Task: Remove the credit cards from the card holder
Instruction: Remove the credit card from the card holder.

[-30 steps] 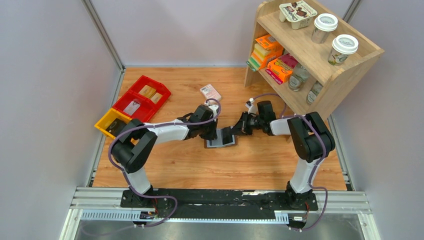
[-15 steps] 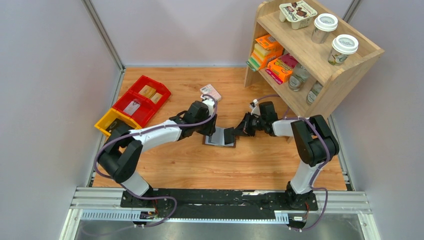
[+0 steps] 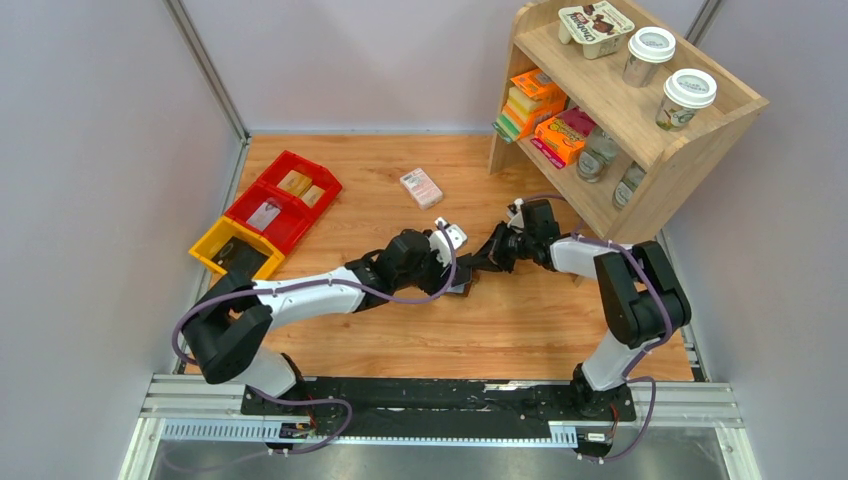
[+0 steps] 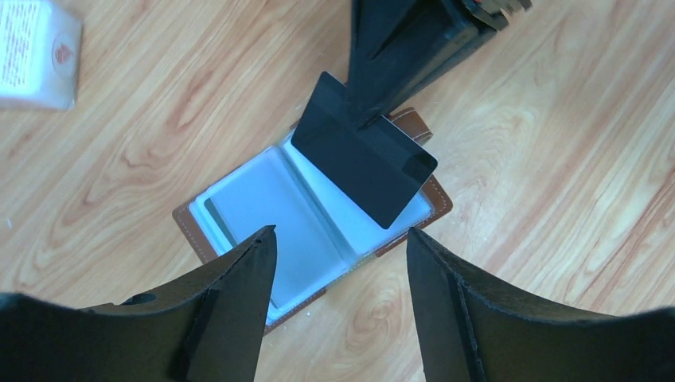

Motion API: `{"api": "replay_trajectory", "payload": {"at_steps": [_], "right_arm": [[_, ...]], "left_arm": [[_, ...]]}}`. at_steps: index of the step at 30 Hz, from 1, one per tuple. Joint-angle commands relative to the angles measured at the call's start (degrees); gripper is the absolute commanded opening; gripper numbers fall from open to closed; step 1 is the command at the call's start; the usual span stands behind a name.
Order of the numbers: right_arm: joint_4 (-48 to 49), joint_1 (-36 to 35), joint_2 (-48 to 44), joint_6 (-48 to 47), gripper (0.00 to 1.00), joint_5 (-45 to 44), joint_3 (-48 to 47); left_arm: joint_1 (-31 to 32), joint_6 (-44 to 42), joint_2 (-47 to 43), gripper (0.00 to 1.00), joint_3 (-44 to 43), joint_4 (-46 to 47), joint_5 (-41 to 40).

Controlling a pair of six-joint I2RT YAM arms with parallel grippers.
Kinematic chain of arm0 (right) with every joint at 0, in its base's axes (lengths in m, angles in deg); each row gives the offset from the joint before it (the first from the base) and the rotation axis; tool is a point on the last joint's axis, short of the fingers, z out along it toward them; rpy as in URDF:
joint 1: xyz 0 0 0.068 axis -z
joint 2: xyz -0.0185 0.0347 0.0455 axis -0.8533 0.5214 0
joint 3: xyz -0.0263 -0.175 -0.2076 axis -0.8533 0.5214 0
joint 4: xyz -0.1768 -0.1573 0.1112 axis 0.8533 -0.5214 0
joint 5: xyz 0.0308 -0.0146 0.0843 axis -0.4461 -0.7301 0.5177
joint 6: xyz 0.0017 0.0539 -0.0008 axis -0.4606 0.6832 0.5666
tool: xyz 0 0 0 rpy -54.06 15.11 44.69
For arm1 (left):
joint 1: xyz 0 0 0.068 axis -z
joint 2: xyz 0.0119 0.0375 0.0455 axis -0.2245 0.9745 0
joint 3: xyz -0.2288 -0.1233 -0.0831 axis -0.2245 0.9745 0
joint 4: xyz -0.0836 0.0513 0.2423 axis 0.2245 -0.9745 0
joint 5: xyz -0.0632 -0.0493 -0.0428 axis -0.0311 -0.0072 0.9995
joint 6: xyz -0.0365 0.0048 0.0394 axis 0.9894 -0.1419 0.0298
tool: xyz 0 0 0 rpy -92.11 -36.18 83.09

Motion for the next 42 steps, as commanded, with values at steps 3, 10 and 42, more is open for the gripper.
{"api": "replay_trajectory", "payload": {"at_steps": [3, 10, 42], "right_arm": [[-4.38, 0.34, -4.74, 2.90, 0.00, -1.28, -3.20], [-4.29, 0.43, -6.50, 5.45, 0.00, -0.75, -2.76], [8.97, -0.36, -11.43, 6.42, 0.50, 0.04, -0.91]], "left_arm": [[3.13, -12.82, -0.59, 0.69, 0.64, 8.28, 0.09], [5.77, -16.34, 3.01, 0.69, -1.55, 9.69, 2.02], [7.19, -6.60, -1.46, 0.00, -1.91, -0.33, -19.07]]}}
